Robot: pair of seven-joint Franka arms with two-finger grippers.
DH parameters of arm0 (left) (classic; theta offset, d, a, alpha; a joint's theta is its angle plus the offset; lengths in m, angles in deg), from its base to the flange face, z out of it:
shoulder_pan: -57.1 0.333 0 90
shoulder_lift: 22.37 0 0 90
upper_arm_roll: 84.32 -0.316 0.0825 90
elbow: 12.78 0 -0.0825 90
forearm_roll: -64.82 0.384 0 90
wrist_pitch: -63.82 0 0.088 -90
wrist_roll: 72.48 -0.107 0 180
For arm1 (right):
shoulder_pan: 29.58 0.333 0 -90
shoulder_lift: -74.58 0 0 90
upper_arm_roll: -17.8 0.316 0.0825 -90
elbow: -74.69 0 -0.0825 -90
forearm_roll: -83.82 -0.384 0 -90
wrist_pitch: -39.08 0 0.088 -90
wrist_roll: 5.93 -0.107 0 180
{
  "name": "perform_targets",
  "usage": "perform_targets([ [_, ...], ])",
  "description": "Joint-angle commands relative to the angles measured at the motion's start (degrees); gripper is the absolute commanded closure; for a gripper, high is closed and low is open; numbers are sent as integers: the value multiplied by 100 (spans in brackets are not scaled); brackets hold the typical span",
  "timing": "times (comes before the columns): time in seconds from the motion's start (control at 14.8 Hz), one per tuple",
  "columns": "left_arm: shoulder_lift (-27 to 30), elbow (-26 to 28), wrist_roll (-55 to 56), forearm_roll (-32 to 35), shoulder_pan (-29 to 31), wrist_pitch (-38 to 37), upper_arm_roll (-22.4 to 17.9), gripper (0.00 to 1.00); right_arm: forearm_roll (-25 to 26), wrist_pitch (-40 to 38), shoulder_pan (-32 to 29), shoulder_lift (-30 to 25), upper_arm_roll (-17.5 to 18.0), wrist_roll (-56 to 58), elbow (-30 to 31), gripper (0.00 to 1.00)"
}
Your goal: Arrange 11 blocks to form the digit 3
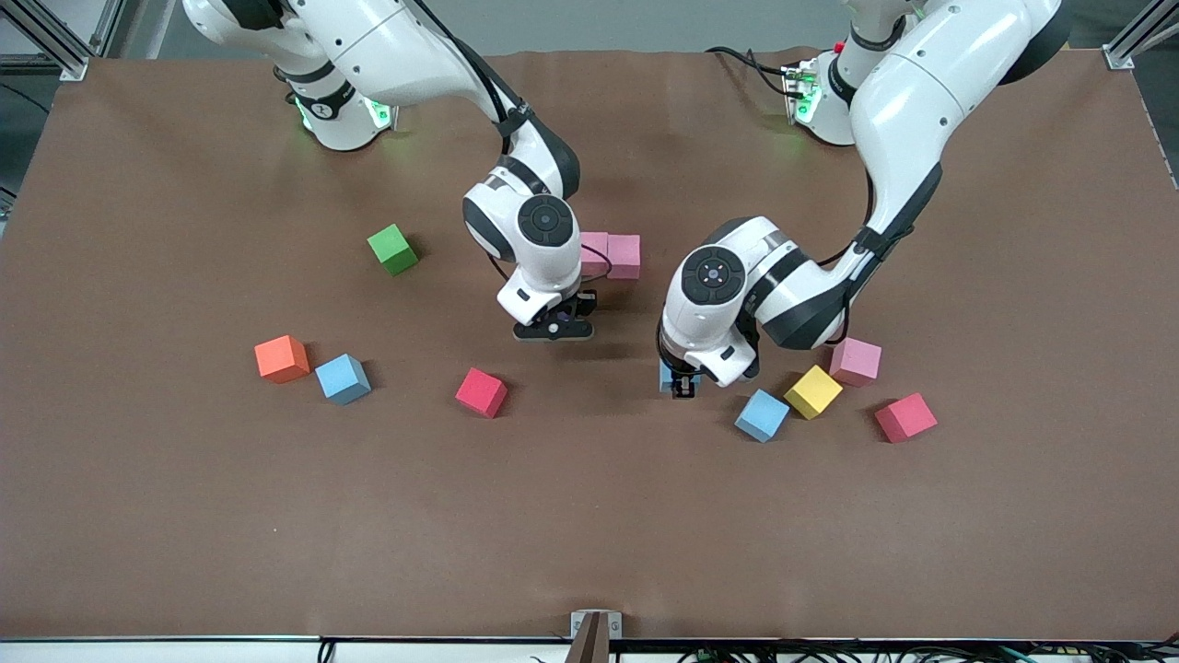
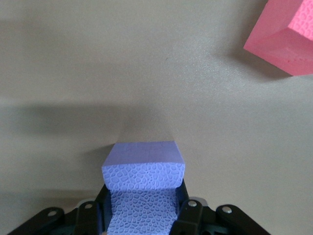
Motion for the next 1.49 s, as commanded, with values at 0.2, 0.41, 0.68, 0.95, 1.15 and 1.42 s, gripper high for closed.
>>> perform_targets([
  [0.2, 108, 46, 49, -69, 7, 35, -6, 40, 30, -51, 66, -61, -27, -118, 143, 99],
  [0.41, 108, 46, 40, -69, 7, 35, -6, 40, 30, -69, 66, -61, -27, -118, 152, 99],
  [0.68, 108, 38, 40, -69, 16, 35, -6, 40, 21, -166, 58, -96, -18, -118, 143, 99],
  [0.95, 108, 46, 40, -69, 16, 35, -6, 40, 12, -157, 66, -96, -18, -127, 134, 99],
  [1.15, 108, 46, 40, -69, 16, 44, -6, 40, -67, -157, 66, -105, -18, -127, 125, 99],
  [1.42, 108, 46, 40, -60, 25, 44, -6, 40, -67, -166, 66, -105, -18, -232, 134, 99],
])
